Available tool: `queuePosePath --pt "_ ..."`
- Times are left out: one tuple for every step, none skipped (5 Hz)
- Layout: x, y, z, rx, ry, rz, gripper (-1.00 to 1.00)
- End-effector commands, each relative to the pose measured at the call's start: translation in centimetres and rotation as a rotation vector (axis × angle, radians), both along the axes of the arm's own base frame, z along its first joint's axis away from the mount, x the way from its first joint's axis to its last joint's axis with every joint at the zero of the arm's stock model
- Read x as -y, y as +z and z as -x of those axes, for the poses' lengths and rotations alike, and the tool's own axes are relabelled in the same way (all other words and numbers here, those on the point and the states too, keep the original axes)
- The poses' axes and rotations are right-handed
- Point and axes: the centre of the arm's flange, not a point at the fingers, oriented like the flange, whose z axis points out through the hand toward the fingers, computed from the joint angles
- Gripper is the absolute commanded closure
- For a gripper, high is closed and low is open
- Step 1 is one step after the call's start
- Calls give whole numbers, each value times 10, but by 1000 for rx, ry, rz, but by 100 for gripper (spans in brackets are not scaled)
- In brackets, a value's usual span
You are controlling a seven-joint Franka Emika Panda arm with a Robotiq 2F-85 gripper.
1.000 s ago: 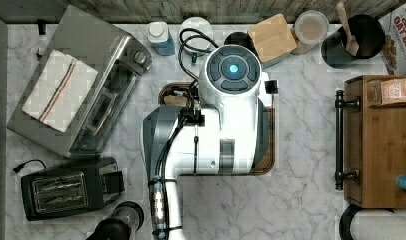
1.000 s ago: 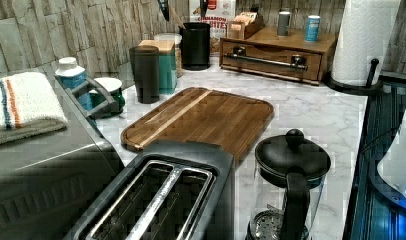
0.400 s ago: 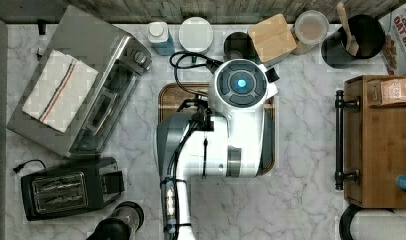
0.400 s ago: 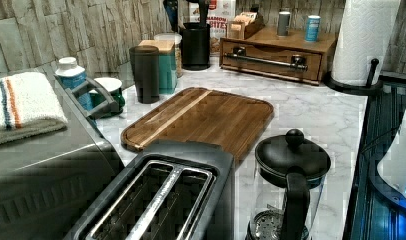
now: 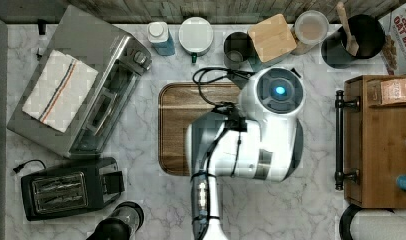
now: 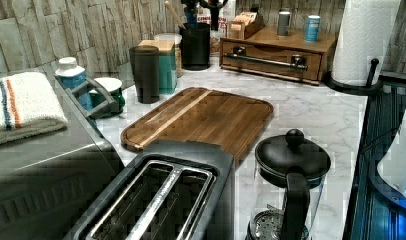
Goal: Open the drawer.
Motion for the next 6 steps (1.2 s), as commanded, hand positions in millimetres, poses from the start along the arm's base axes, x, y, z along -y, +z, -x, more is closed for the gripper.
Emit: queuePosePath --pt "145 -19 29 65 -82 45 -100" --pt "168 -31 39 72 -61 75 -100" --pt "185 -38 53 102 -29 100 -100" --pt "208 -41 59 137 24 124 -100" --pt "230 -42 58 145 62 167 -100" --pt "247 -49 57 152 86 198 -100"
